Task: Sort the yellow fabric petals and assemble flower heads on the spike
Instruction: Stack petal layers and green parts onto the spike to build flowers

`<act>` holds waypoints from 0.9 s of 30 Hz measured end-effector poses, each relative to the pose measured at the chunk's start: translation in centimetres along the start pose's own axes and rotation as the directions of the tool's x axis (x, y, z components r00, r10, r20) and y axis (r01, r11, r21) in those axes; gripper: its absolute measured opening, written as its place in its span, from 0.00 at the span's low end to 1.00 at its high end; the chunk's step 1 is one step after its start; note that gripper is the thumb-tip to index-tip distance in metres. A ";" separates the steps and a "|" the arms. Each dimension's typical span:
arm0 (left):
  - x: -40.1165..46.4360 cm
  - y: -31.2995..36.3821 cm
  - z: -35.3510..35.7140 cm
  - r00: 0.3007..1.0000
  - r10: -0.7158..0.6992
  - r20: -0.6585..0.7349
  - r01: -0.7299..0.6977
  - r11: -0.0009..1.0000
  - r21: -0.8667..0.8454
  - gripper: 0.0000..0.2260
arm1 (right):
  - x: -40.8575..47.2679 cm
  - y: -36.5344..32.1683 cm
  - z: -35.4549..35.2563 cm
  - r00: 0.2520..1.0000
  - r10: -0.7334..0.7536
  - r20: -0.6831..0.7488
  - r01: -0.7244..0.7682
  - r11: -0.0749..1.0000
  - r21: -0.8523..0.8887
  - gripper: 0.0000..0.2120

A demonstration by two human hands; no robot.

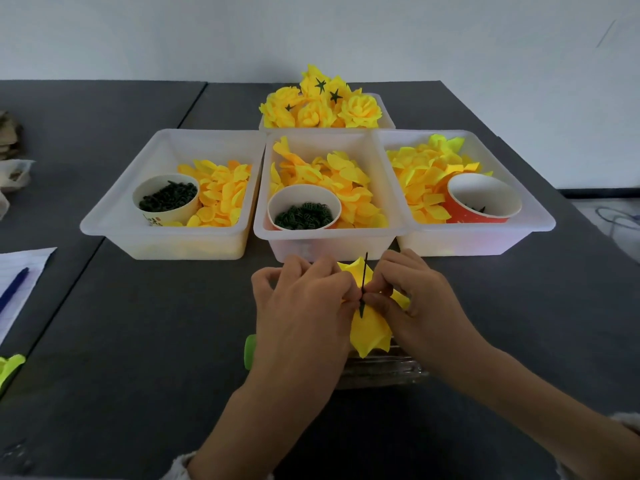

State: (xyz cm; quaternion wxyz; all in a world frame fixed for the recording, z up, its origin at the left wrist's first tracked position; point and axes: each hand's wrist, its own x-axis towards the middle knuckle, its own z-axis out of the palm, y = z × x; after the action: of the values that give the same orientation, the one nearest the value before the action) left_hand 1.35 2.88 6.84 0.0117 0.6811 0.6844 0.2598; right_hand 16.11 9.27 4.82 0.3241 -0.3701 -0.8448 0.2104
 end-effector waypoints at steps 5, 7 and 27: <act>-0.4 -0.5 0.0 0.998 -0.030 0.052 0.031 0.999 -0.036 0.02 | 0.0 -0.1 -0.4 0.999 0.003 0.038 0.000 0.998 -0.062 0.09; -0.6 -0.8 -0.4 0.997 -0.039 0.063 0.044 0.996 -0.076 0.04 | 0.5 -0.6 -1.3 0.996 -0.019 0.087 0.028 0.995 -0.097 0.09; -2.4 -1.8 -6.4 0.963 -0.237 -0.125 0.059 0.643 -0.764 0.07 | 3.2 -9.3 -9.7 0.959 0.165 0.232 -0.279 0.383 0.881 0.11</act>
State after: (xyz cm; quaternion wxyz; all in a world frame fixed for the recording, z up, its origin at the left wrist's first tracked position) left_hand -2.52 -1.45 10.86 0.2408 0.5238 0.5656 0.5896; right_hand 16.74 6.89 18.43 0.3957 -0.2344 -0.5553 0.6929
